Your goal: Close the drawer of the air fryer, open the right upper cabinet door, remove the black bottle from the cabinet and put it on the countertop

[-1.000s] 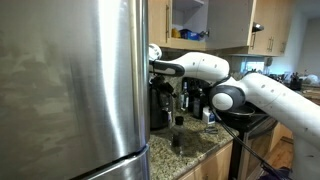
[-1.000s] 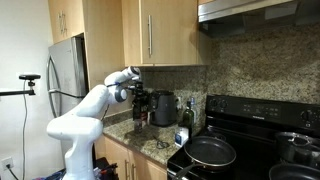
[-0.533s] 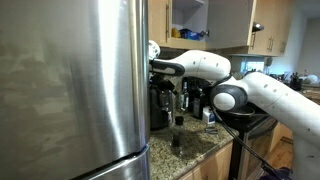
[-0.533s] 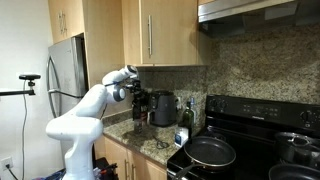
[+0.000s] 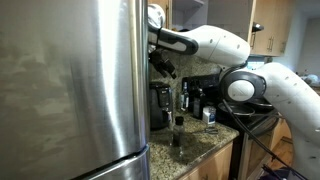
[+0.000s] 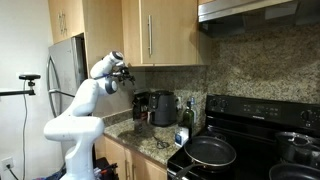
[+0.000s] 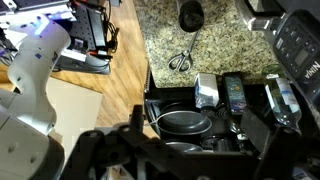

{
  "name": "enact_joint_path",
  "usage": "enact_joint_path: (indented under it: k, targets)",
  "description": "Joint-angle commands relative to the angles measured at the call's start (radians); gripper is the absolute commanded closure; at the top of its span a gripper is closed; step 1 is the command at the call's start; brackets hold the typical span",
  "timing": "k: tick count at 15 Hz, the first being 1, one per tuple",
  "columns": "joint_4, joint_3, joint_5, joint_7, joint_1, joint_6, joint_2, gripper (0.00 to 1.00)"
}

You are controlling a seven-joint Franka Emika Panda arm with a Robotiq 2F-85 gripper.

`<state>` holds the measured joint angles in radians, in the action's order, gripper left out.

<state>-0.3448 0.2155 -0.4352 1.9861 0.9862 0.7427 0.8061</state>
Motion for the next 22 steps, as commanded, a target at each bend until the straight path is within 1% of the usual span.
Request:
enact_joint_path:
  k: [1, 6, 7, 8, 10, 11, 12, 13, 14, 16, 17, 18, 19, 21, 22]
  targets:
    - [0.0, -0.028, 0.078, 0.174, 0.013, -0.007, -0.117, 0.0]
    - [0.001, -0.064, 0.155, 0.47, 0.033, -0.043, -0.279, 0.0]
    - [0.002, -0.06, 0.108, 0.374, 0.029, -0.019, -0.228, 0.0]
    - [0.001, -0.07, 0.117, 0.412, 0.031, -0.021, -0.257, 0.0]
    - [-0.001, -0.078, 0.12, 0.436, 0.032, -0.025, -0.289, 0.0]
    - [-0.001, -0.053, 0.063, 0.425, 0.051, -0.049, -0.272, 0.0]
    - [-0.005, -0.027, -0.011, 0.445, 0.095, -0.03, -0.288, 0.0]
    - [-0.008, -0.033, 0.015, 0.484, 0.001, 0.121, -0.196, 0.0]
    - [-0.014, -0.04, 0.028, 0.536, -0.015, 0.173, -0.197, 0.0]
    - [-0.021, -0.046, 0.05, 0.653, -0.052, 0.28, -0.158, 0.0]
    - [0.001, -0.043, 0.046, 0.706, -0.052, 0.291, -0.14, 0.0]
    - [-0.004, 0.156, 0.154, 0.629, -0.058, 0.313, -0.163, 0.0]
    - [-0.024, 0.198, 0.174, 0.636, -0.052, 0.308, -0.189, 0.0]
    - [-0.019, 0.378, 0.249, 0.621, -0.043, 0.319, -0.194, 0.0]
    - [-0.016, 0.465, 0.318, 0.618, -0.016, 0.292, -0.177, 0.0]
